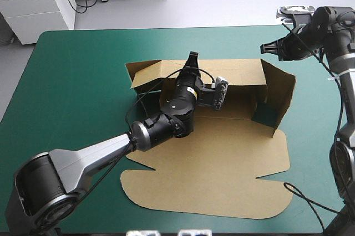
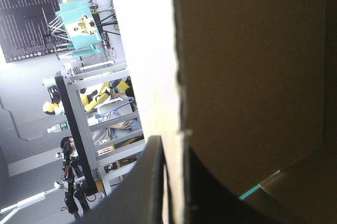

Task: Fold the box

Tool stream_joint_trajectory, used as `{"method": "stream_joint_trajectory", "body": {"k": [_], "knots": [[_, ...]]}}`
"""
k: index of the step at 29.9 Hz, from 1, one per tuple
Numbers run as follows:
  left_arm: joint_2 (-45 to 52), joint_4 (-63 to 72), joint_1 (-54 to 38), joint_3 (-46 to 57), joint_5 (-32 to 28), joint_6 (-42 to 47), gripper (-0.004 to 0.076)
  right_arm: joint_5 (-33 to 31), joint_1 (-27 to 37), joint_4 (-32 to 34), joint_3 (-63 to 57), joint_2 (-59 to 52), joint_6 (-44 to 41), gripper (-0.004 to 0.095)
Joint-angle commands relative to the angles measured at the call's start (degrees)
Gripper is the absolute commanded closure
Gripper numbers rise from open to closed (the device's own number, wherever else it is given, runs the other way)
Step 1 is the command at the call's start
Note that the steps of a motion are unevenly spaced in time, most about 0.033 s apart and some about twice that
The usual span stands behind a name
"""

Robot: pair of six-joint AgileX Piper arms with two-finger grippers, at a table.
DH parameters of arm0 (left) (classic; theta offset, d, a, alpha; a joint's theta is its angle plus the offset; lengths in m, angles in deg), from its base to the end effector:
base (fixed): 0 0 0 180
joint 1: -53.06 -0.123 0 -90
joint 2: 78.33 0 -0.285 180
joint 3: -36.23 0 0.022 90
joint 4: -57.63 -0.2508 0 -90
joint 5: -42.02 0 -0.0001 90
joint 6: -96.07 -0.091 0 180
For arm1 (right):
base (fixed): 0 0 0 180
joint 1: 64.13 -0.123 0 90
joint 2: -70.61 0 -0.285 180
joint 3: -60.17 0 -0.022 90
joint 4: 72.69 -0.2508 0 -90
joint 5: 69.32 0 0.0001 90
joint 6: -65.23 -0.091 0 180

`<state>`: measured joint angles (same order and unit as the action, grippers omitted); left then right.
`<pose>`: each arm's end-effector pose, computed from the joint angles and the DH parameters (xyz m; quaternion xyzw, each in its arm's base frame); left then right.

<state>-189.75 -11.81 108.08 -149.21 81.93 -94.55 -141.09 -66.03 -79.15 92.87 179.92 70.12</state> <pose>0.2814 -0.3067 0.3015 0.6868 0.4921 0.3510 0.4036 0.3801 0.0223 0.3944 -0.0545 0.9591 0.0492 0.2734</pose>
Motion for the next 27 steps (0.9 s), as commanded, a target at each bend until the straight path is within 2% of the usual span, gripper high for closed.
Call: {"method": "stream_joint_trajectory", "body": {"k": [1,5,16,23,27], "knots": [[0.18,5.90,0.81,-0.14,-2.83,1.07,0.0731,0.40,0.00,0.10,0.31,-1.99,0.16,0.0912],[-0.02,6.15,0.81,-0.14,-2.83,1.21,0.0731,0.28,0.00,-0.07,-2.46,-1.88,0.31,0.0912],[-0.02,5.91,0.81,-0.14,-2.64,3.42,0.0731,0.28,0.00,-5.71,-9.64,-4.51,4.59,0.0912],[-0.02,0.69,0.71,-0.14,-2.75,13.37,0.0731,0.53,0.00,-6.70,-15.27,-9.46,6.83,0.0912],[-0.02,0.34,0.71,-0.14,-3.14,14.12,0.0731,0.97,0.00,-8.31,-17.61,-11.80,8.38,0.0912]]}}
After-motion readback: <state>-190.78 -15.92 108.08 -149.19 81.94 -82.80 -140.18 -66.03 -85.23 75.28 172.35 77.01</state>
